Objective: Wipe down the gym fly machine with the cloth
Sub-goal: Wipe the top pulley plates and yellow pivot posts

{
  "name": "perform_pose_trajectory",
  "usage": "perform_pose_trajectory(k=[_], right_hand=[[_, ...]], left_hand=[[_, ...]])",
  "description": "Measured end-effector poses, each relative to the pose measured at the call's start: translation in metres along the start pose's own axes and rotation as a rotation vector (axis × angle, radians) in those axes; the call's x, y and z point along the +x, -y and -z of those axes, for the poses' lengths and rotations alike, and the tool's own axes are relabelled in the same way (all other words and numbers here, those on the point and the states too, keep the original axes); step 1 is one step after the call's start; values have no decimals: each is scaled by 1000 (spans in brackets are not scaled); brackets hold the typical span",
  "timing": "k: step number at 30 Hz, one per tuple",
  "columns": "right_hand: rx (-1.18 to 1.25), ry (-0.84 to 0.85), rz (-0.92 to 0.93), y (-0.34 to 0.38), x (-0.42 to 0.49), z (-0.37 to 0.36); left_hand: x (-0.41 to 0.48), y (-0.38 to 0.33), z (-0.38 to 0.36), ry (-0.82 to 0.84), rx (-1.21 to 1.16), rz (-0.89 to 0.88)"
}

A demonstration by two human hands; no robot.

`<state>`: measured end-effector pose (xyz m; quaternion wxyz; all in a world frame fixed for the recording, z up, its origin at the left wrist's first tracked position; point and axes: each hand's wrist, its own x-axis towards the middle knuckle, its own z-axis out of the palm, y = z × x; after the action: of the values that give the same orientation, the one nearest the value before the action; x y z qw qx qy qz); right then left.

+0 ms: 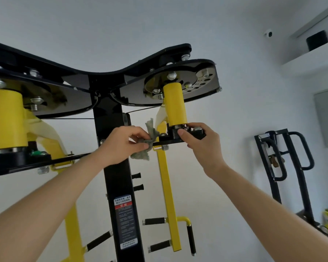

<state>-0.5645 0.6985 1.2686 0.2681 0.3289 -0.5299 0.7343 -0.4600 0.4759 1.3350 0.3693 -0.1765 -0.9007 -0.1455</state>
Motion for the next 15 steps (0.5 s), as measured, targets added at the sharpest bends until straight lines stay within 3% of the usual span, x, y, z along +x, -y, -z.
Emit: perform_pose_trajectory(k=[4,8,15], right_hand=[[21,-10,39,-3,0,-1],[34,-14,63,-5,1,-1],[35,-16,61,-6,0,-1]], left_hand=[[1,-22,-23,-103,-131,-92],[3,-33,-39,-191,-42,-216],[-6,-5,-26,-214,85,-151]])
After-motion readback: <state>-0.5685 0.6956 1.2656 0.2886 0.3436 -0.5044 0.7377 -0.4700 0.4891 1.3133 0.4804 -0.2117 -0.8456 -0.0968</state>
